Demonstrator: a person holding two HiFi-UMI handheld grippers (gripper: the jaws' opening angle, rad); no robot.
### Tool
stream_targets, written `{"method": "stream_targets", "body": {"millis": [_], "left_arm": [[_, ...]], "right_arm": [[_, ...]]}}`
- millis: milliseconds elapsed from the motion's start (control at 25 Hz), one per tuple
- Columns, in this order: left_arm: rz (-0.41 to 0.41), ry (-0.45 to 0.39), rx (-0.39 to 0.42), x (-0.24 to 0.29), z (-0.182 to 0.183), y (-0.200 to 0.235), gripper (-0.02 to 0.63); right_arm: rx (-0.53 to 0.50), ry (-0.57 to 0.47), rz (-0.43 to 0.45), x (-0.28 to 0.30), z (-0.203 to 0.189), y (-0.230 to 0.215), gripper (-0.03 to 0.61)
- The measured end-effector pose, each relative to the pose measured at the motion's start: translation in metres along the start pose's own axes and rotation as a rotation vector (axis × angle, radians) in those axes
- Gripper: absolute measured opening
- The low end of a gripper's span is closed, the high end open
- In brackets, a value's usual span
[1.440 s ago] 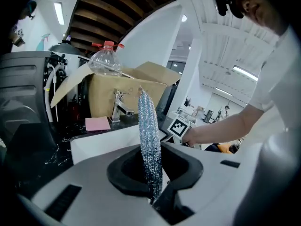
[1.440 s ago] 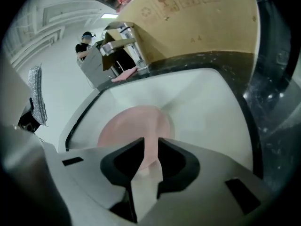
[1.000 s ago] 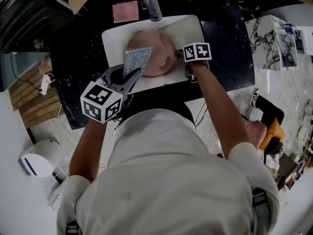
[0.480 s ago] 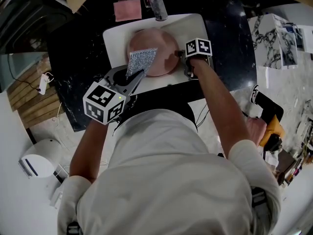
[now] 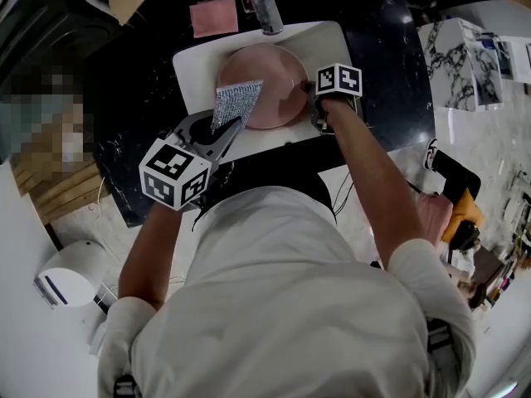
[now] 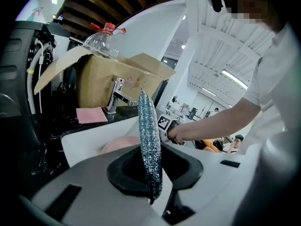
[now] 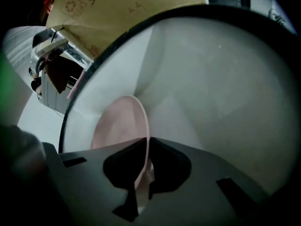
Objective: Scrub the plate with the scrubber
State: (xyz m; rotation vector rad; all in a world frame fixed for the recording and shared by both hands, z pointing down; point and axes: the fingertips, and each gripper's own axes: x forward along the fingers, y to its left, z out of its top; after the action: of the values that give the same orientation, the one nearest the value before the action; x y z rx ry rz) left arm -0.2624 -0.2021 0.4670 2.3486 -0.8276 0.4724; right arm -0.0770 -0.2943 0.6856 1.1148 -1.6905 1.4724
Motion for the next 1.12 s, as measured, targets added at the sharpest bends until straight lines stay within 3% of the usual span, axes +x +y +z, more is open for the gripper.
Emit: {"method": "stream_targets", "body": {"millis": [440, 680, 1120], "left_arm": [[-0.063, -0.031, 0.036, 0.014, 0.011, -0.021, 0.074], [-0.089, -0.027, 0.088, 0.035, 0.020, -0.049, 0.074], [-0.057, -0.014, 0.135, 0.095, 0.039, -0.134, 0.072]], "right_arm": [[-0.052, -0.194, -0.067, -0.083, 0.016, 0.002, 0.020], [-0.071, -0.284, -0.030, -0.132, 0.017, 0.007, 0.020], [-0.120, -0.368, 0.087, -0.206, -0.011, -0.017, 0.020]]}}
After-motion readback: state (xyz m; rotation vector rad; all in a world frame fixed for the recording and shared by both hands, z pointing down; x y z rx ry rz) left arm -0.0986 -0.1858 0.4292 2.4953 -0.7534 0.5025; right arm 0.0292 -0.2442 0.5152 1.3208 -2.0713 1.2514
